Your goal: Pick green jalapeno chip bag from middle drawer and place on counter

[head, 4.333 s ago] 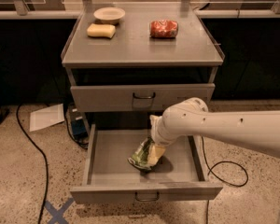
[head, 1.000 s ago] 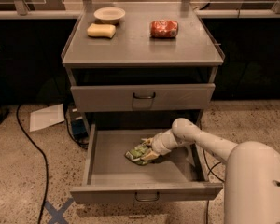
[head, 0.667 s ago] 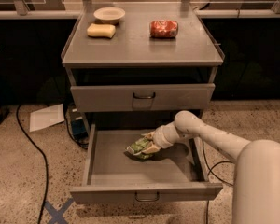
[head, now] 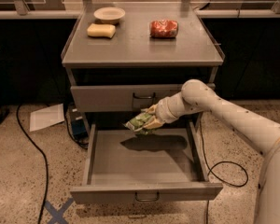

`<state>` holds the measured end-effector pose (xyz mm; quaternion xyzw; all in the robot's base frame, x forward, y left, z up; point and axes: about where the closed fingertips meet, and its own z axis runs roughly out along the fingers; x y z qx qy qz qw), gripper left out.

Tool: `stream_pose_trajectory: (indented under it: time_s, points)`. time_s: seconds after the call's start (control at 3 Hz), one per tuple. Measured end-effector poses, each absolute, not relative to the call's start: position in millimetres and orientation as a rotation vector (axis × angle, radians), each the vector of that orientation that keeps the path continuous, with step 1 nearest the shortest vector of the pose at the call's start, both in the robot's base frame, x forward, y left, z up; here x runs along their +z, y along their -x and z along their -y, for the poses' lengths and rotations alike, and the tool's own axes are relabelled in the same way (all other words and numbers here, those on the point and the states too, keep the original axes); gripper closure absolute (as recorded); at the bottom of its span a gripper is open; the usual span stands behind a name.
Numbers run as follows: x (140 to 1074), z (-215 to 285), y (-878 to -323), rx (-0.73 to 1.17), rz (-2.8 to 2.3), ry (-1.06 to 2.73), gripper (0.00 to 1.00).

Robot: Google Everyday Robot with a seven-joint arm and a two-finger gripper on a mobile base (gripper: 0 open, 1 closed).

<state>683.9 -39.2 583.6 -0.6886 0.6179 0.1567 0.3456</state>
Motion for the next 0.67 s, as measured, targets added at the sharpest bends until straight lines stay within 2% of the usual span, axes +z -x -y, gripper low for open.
stream_pose_trajectory:
  time_s: [0.67]
  points:
    - [600.7, 35.7, -670.9, 0.448, -1.572, 1.808, 1.0]
